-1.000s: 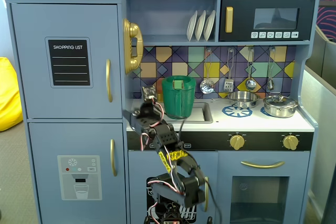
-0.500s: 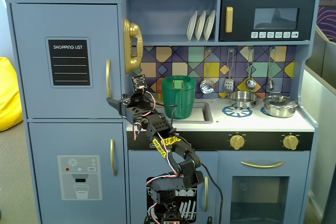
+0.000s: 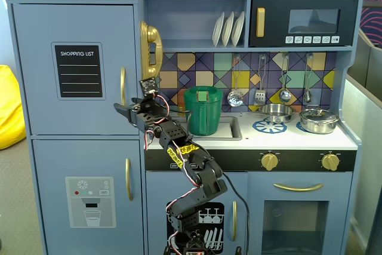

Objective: Open the left cabinet door

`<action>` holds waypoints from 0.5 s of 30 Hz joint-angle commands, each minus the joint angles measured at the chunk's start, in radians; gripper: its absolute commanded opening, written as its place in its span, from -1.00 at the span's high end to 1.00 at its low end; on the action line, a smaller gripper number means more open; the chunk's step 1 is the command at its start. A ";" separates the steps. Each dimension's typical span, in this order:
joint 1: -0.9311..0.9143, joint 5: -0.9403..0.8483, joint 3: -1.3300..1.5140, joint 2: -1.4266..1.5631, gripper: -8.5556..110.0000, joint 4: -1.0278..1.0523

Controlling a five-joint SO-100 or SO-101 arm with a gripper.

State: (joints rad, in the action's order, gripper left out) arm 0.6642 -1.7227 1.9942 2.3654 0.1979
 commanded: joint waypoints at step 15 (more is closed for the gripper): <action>0.295 -0.282 -0.141 -0.124 0.57 -0.130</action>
State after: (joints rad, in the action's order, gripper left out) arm 0.8590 -1.9236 1.8699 2.2135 0.1089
